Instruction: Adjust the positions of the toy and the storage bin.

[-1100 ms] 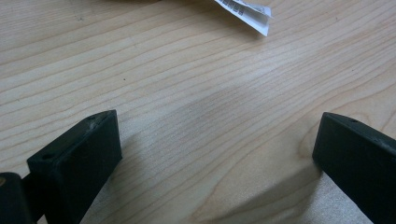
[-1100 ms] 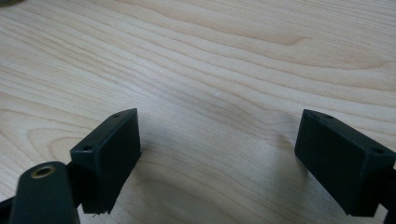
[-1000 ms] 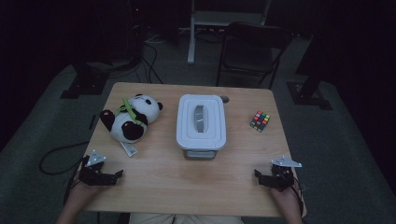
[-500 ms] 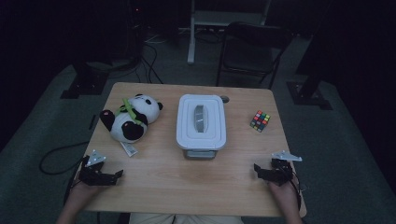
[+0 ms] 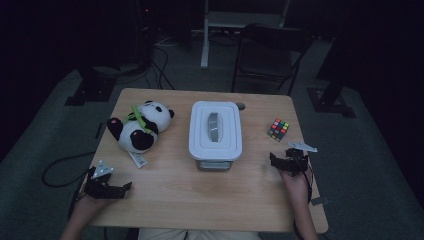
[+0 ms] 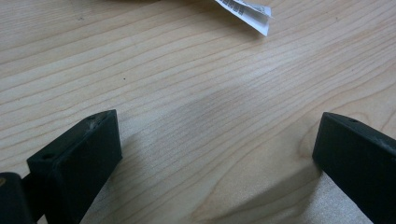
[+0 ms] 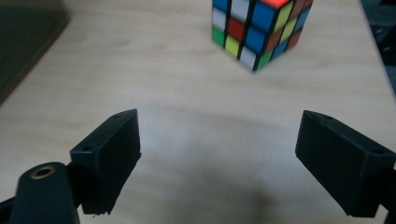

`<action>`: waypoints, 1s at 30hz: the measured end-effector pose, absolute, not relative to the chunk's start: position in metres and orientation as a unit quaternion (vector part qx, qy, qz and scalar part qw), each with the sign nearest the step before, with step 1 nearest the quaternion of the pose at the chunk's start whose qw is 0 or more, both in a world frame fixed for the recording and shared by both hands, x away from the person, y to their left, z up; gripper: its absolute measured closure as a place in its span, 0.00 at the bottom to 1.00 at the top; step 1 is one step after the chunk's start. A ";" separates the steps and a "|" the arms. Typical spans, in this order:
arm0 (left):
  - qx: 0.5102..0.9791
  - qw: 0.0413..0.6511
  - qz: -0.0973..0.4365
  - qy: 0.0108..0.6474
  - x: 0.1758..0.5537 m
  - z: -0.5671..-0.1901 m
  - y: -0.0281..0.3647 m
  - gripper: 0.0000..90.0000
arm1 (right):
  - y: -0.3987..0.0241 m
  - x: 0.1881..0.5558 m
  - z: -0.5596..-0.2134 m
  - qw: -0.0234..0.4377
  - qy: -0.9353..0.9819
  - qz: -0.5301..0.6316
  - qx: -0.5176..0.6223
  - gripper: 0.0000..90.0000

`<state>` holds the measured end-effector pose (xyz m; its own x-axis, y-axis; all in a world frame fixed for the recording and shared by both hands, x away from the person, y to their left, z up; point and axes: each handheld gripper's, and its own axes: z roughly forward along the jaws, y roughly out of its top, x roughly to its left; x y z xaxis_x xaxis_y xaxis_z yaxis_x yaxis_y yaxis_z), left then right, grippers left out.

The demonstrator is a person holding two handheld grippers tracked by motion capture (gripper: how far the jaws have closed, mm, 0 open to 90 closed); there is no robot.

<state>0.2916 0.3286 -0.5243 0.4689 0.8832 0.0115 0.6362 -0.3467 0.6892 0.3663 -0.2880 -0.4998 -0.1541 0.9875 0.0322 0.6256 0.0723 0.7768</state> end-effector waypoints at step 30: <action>0.797 0.316 0.195 0.477 0.292 -0.524 0.329 0.02 | -0.261 0.482 -0.489 0.314 0.567 0.258 0.716 0.26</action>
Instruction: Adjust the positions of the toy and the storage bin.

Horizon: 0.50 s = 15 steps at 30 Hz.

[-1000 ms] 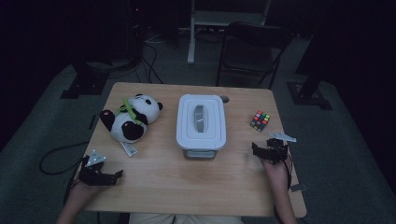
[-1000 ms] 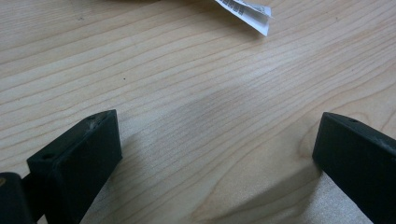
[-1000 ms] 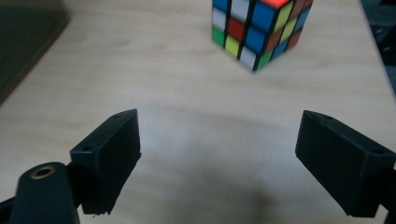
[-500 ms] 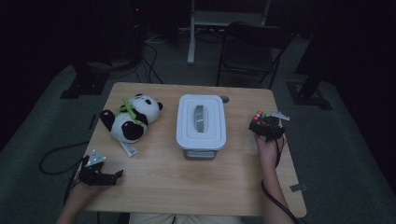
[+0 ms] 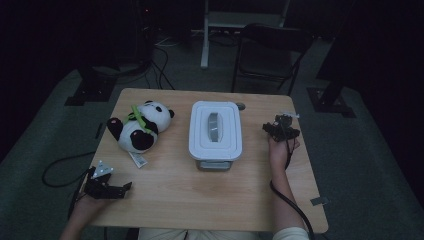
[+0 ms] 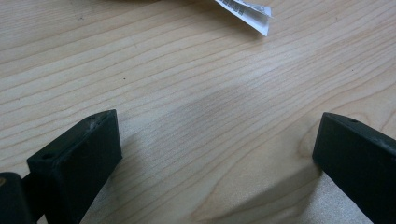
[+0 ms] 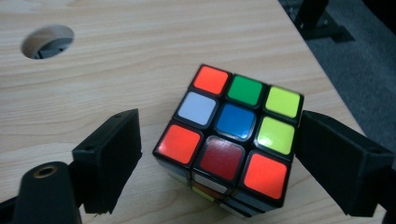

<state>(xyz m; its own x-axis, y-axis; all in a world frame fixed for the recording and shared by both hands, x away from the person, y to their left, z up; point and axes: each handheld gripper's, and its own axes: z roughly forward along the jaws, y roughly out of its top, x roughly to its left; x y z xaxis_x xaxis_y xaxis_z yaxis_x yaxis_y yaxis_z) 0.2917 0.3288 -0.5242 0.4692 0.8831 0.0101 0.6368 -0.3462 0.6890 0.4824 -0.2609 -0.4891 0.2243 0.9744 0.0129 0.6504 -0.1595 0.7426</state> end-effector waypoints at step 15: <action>0.797 0.315 0.195 0.477 0.292 -0.524 0.329 0.02 | -0.270 0.462 -0.483 0.290 0.596 0.292 0.690 0.38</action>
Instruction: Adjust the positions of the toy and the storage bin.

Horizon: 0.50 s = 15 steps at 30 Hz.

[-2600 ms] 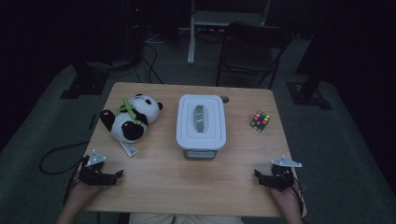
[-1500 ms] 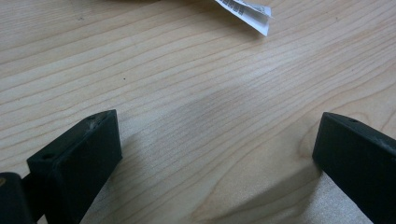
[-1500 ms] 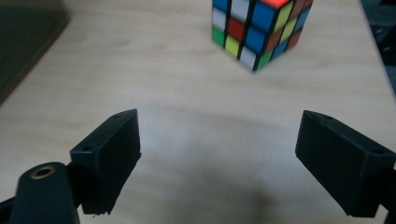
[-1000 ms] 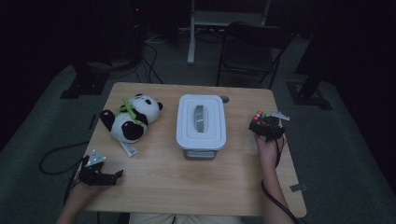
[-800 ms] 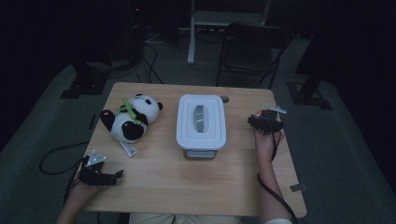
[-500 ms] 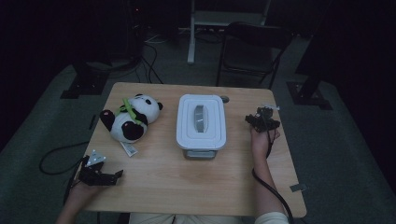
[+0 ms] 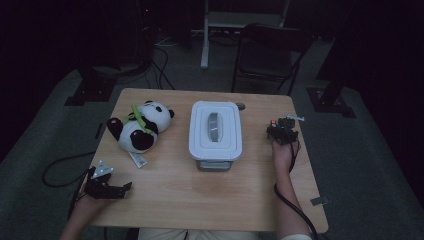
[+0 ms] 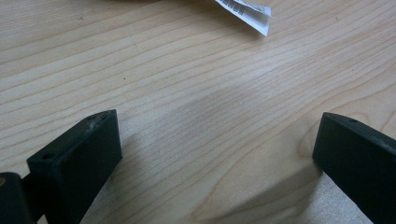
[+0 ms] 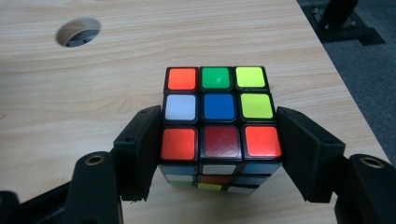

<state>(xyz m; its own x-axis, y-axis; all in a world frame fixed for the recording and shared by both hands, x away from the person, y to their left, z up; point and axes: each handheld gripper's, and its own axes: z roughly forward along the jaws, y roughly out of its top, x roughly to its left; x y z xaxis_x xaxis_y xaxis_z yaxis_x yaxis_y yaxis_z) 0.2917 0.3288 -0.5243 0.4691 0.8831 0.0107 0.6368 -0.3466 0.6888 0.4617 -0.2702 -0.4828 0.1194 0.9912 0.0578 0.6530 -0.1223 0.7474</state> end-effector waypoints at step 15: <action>0.797 0.315 0.195 0.477 0.292 -0.524 0.329 0.02 | -0.289 0.384 -0.465 0.317 0.633 0.305 0.637 0.38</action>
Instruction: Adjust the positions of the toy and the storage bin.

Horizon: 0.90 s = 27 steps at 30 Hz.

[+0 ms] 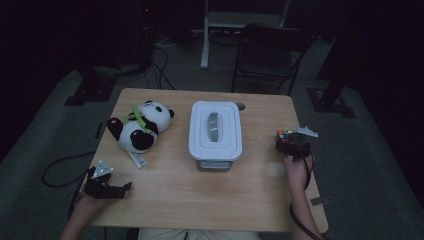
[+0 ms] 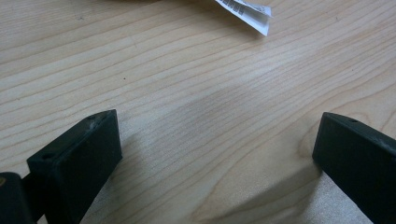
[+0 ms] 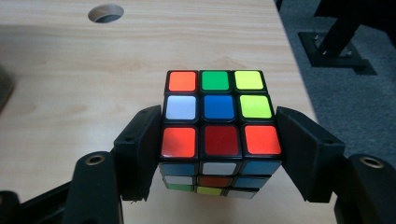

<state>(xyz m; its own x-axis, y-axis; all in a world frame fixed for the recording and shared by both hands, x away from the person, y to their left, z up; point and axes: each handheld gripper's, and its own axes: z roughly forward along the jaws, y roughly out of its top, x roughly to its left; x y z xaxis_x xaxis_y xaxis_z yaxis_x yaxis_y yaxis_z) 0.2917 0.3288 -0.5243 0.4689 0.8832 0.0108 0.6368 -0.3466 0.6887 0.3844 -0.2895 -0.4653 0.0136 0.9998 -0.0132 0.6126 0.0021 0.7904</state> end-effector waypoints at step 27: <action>0.797 0.316 0.194 0.477 0.292 -0.524 0.329 0.02 | -0.315 0.252 -0.489 0.300 0.647 0.298 0.635 0.38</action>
<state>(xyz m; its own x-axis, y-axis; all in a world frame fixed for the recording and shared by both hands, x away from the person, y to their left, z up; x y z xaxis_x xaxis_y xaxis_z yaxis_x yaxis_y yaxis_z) 0.2917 0.3290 -0.5242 0.4702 0.8825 0.0092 0.6370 -0.3465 0.6885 0.2517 -0.3146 -0.4894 -0.0153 0.9998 -0.0091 0.6425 0.0168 0.7661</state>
